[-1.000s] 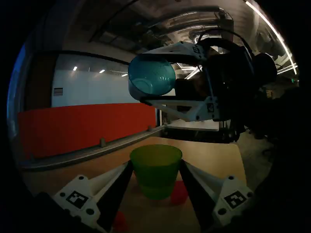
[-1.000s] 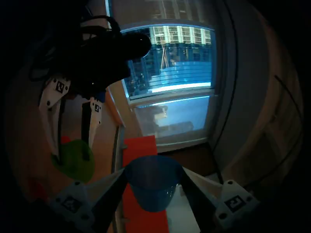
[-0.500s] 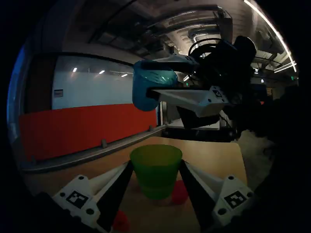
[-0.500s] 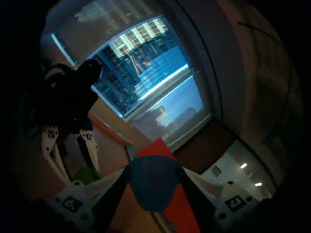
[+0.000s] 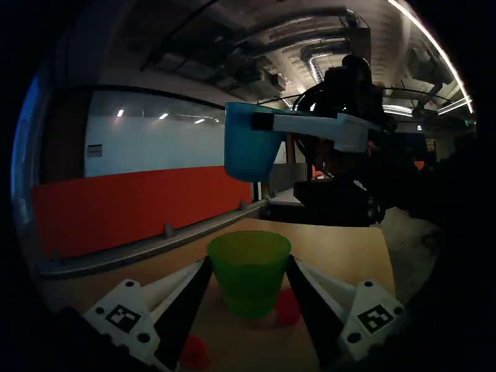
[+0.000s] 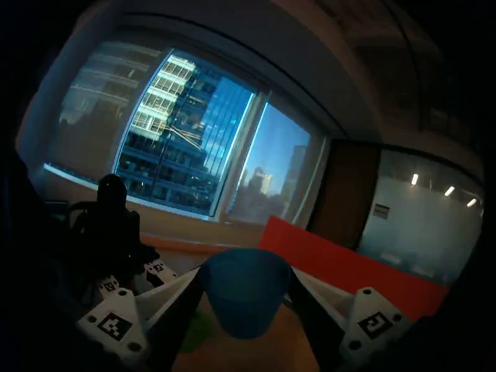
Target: Pour water
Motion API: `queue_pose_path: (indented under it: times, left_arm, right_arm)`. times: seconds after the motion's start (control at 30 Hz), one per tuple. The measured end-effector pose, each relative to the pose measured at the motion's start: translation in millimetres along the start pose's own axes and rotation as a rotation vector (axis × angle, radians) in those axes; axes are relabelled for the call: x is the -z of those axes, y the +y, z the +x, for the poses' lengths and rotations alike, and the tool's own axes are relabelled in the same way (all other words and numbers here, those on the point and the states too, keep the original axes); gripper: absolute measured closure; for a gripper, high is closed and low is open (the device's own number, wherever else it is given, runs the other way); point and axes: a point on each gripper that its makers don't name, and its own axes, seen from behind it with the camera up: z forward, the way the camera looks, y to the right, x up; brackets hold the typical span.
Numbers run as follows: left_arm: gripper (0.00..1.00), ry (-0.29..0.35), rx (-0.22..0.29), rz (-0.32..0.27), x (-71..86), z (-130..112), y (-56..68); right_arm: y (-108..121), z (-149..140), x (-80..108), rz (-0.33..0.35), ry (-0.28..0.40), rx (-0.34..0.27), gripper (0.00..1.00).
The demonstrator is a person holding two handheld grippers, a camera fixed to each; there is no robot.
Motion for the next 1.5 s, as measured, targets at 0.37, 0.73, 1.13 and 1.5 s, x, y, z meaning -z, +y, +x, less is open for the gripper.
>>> queue_pose_path:
  times: [0.37, 0.73, 1.13, 1.5]
  left_arm:
    - [0.15, -0.001, -0.005, 0.026, 5.1, 3, -9.1]
    - [0.15, -0.010, 0.016, 0.050, 14.7, -4, -18.1]
    - [0.15, -0.043, 0.028, 0.050, 16.4, -19, -17.2]
    - [0.15, -0.101, 0.031, 0.030, 13.7, -43, -13.5]
  right_arm:
    - [-5, -13, 11.1, 0.014, -0.041, -0.150, 0.10]
    - [10, -32, 42.8, -0.043, -0.060, -0.155, 0.10]
    - [32, -58, 83.0, -0.118, -0.093, -0.174, 0.09]
    - [50, -89, 107.1, -0.181, -0.140, -0.167, 0.09]
